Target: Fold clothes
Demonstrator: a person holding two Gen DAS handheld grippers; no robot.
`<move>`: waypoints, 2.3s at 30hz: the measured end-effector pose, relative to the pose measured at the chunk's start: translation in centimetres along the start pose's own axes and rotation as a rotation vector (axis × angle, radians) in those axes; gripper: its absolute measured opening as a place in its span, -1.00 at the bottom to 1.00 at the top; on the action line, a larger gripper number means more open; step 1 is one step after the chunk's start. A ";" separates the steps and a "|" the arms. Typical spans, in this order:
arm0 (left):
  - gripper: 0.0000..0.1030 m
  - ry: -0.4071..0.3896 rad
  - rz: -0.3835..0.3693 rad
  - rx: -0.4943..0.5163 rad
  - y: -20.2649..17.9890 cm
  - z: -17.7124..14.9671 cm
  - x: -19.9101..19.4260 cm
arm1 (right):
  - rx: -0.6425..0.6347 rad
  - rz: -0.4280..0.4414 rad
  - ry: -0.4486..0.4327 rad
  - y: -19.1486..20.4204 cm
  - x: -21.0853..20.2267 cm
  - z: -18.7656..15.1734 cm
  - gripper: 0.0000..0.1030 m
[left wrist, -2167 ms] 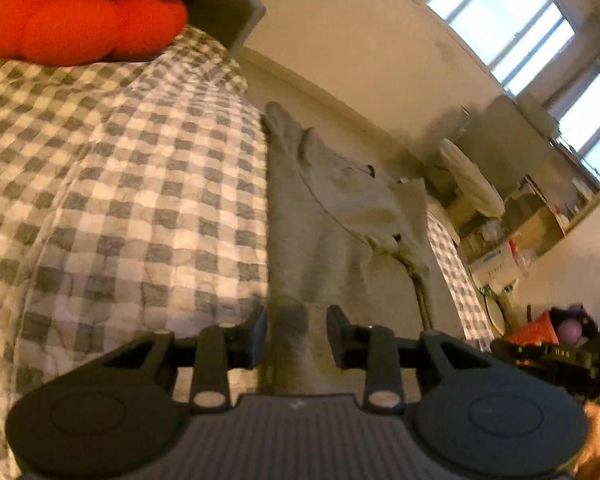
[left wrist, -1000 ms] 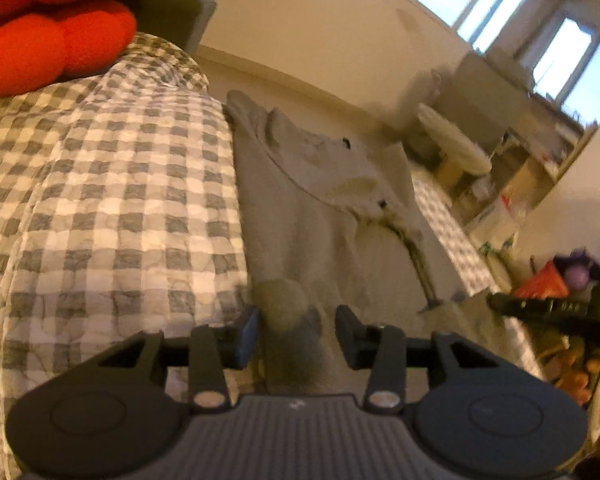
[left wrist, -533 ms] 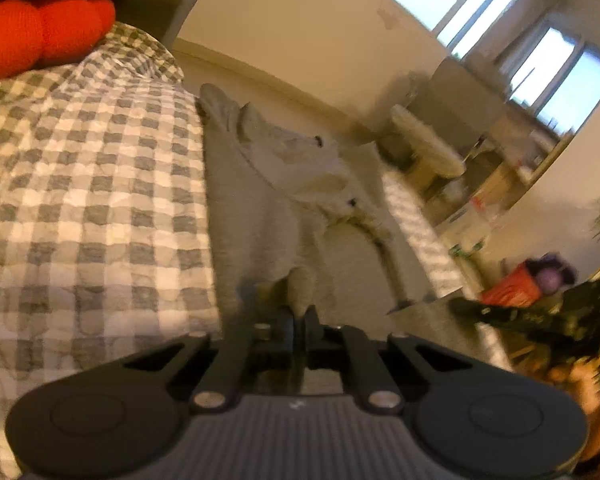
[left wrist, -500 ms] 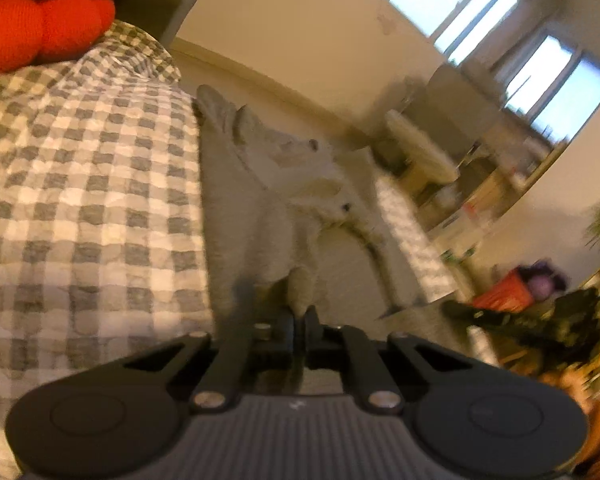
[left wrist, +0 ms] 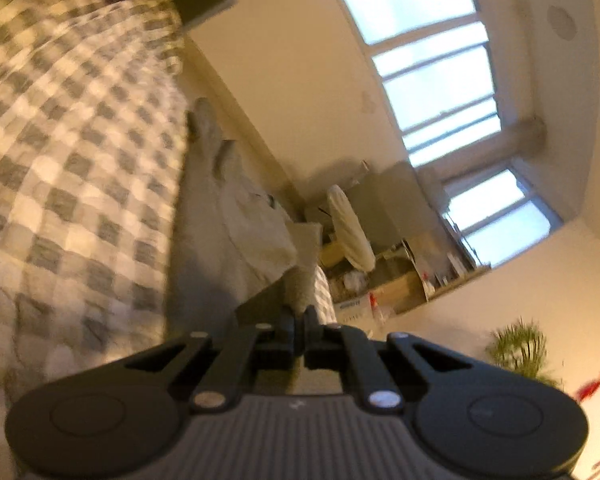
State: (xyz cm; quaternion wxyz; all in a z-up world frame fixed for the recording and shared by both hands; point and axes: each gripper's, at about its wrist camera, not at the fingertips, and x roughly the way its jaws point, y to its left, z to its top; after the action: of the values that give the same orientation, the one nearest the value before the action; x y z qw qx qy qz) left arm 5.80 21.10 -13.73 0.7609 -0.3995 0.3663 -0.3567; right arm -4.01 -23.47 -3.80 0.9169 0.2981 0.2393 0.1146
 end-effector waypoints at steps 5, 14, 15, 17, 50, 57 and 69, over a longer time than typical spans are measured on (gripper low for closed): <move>-0.94 -0.022 0.042 -0.037 1.5 0.7 1.5 | -0.003 -0.018 -0.006 -0.8 1.8 0.7 -0.80; -0.92 -0.033 0.252 0.114 0.5 0.6 4.2 | -0.058 -0.099 0.009 -1.1 5.3 1.0 -0.80; -0.92 -0.037 0.273 0.155 -0.1 0.4 4.5 | -0.080 -0.122 0.028 -1.0 5.8 0.8 -0.80; -0.89 -0.045 0.313 0.235 -1.4 0.0 5.0 | -0.119 -0.149 0.032 -0.6 6.2 0.3 -0.80; -0.35 -0.037 0.521 0.613 -6.8 -2.6 5.4 | -0.326 -0.253 0.070 3.6 5.3 -1.2 -0.24; -0.34 0.035 0.377 0.589 -9.0 -3.8 3.7 | -0.307 -0.141 0.100 6.5 3.3 -1.0 -0.23; -0.34 0.224 0.496 0.659 -8.3 -6.3 0.9 | -0.495 -0.217 0.345 6.7 1.3 -4.4 -0.23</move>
State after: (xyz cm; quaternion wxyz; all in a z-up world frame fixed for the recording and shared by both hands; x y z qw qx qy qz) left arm -1.15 14.63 -9.33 0.8662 0.0065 0.3978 -0.3022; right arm -5.58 -15.56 -3.35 0.9144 0.0149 0.3863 0.1198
